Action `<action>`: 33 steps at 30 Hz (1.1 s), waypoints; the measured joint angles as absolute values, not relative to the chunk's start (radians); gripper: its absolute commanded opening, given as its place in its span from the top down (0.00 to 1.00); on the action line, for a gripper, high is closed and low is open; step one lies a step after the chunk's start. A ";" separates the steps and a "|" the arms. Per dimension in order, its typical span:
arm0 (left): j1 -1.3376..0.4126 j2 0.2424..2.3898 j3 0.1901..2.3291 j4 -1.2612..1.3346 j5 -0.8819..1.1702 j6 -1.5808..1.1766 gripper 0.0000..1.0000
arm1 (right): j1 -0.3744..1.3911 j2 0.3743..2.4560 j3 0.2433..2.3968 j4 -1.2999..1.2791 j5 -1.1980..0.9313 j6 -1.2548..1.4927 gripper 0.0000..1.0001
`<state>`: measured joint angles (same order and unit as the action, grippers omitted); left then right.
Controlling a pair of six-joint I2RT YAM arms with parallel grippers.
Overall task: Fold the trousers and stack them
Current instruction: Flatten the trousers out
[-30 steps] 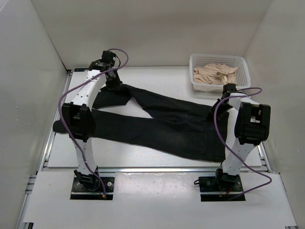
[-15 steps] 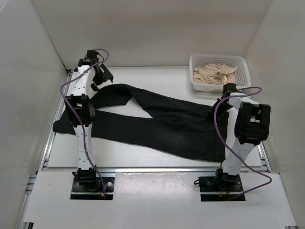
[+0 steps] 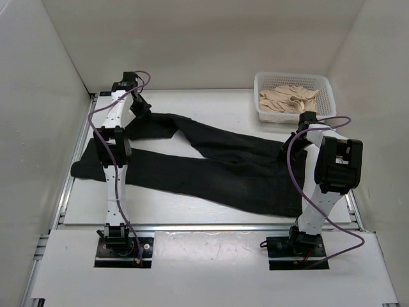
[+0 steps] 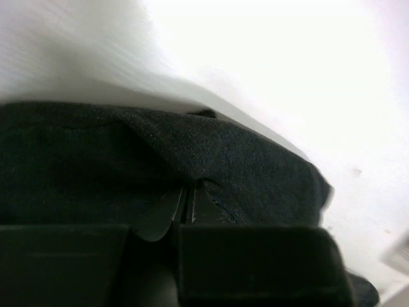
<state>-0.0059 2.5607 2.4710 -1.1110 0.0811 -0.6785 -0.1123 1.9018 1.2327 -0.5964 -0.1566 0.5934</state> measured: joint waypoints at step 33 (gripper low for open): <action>0.064 1.987 1.830 -1.015 -0.060 -0.592 0.79 | -0.114 1.902 1.232 -0.594 -0.160 0.587 0.89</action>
<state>0.0639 1.9869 1.8301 -1.0149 -0.0597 -0.5922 -0.1139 1.9018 1.2324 -0.5941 -0.1604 0.5873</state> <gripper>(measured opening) 0.149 0.107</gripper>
